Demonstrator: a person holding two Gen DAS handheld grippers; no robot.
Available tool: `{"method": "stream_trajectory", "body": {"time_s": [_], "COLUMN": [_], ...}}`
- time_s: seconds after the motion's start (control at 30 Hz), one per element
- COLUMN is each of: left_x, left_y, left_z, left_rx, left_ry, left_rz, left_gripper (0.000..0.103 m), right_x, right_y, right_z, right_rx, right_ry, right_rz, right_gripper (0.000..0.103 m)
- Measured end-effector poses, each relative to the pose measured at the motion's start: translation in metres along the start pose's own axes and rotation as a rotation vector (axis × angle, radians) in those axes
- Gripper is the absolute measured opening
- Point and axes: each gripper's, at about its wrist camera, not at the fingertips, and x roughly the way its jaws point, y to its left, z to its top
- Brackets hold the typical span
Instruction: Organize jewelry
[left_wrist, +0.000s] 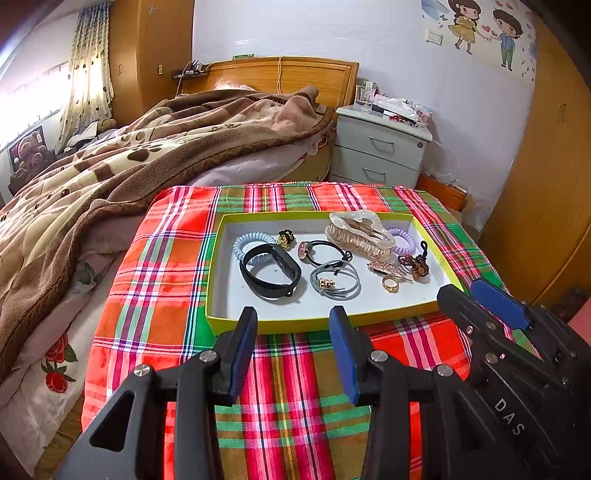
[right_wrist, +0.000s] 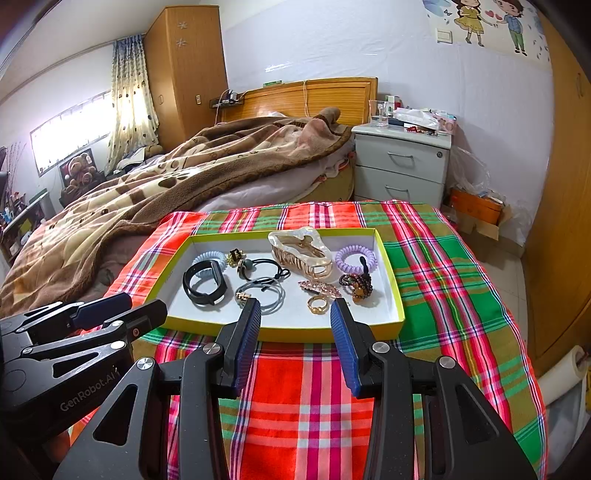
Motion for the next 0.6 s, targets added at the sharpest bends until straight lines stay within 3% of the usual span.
{"method": "stream_trajectory", "body": {"time_s": [0.6], "left_x": [0.0053], "left_y": [0.0058], "left_z": [-0.0026], "left_rx": [-0.026], "left_ry": [0.015], "left_rz": [0.014], "left_gripper": [0.042], "right_x": [0.0019], "right_y": [-0.0030], "right_z": [-0.0001], "right_rx": [0.008], "right_ry": [0.003], "right_rz": [-0.007], "right_gripper": [0.040]}}
